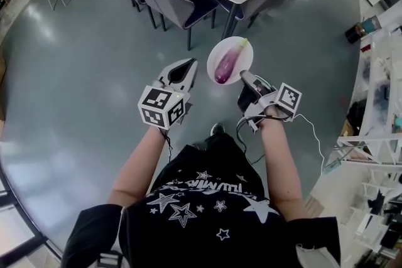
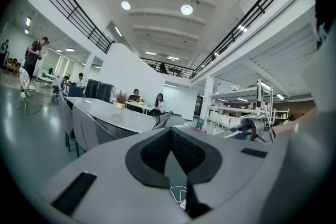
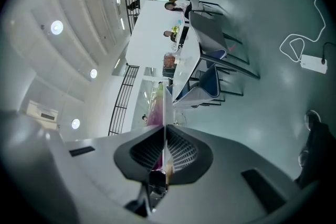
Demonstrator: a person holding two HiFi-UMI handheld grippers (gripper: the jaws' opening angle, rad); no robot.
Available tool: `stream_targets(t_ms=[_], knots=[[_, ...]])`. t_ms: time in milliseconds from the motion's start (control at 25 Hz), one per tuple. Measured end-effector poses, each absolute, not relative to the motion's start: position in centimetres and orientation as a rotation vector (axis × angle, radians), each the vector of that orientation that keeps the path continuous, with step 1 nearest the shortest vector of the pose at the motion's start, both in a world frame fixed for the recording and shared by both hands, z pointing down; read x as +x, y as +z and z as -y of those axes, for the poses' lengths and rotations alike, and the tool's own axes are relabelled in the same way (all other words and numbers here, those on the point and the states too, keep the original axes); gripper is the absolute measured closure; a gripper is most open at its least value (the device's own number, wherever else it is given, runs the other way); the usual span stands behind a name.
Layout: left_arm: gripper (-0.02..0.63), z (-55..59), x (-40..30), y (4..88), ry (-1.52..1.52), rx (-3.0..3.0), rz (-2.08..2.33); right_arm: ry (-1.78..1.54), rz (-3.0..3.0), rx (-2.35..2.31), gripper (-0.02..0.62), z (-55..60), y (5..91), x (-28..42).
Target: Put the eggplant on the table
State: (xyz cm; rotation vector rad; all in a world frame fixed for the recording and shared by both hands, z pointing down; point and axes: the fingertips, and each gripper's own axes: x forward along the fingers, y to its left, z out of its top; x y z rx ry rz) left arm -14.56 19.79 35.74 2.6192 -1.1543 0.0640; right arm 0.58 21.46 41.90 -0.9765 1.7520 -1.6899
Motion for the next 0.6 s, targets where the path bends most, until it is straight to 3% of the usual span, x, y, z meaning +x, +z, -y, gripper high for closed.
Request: stream_targets(t_ms=[600], knots=[[0.598,-20.8,-12.5,40.1,0.057,2.637,1.242,-1.665,-1.857,-0.883,0.575,-20.1,46.4,2.2]])
